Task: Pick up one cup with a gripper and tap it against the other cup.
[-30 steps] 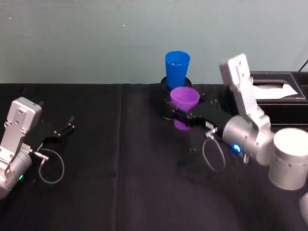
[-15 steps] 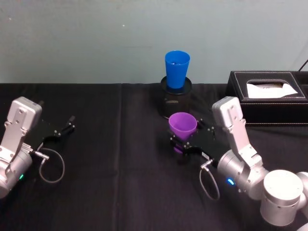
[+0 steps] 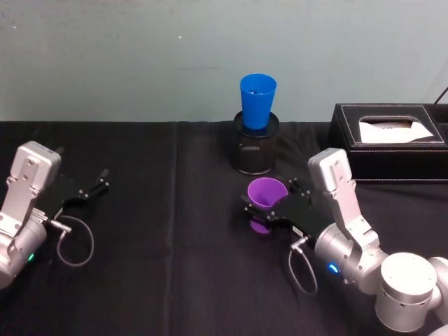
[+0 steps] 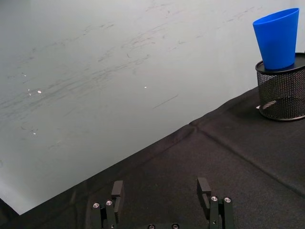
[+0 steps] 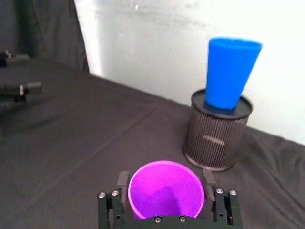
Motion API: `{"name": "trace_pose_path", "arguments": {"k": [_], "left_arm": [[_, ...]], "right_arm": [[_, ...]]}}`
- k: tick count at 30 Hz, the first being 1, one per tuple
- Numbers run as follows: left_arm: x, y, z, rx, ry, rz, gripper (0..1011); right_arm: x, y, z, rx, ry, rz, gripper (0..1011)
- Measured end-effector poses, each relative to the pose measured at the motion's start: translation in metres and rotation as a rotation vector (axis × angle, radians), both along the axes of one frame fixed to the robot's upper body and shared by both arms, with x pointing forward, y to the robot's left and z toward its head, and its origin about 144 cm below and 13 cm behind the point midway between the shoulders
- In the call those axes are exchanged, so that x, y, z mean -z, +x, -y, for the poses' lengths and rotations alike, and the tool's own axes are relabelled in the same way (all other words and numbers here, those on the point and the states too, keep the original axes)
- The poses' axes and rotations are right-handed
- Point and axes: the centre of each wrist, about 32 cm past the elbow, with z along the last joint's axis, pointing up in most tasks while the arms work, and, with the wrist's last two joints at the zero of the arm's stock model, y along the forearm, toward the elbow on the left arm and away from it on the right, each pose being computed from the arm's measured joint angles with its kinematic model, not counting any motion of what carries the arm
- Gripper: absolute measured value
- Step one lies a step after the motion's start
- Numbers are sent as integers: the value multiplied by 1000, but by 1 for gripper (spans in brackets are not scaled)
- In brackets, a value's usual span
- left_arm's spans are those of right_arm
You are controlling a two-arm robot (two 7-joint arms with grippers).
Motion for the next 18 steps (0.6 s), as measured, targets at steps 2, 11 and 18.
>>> {"name": "trace_pose_path", "arguments": {"k": [2, 11, 18], "left_arm": [[0, 0, 0, 0, 0, 0, 1000], [0, 0, 0, 0, 0, 0, 1000], [0, 0, 0, 0, 0, 0, 1000]], "right_arm": [[-3, -1, 2, 8, 22, 16, 978], [-20, -11, 15, 132, 60, 116, 1002], [-18, -9, 23, 359, -16, 88, 1002]]}}
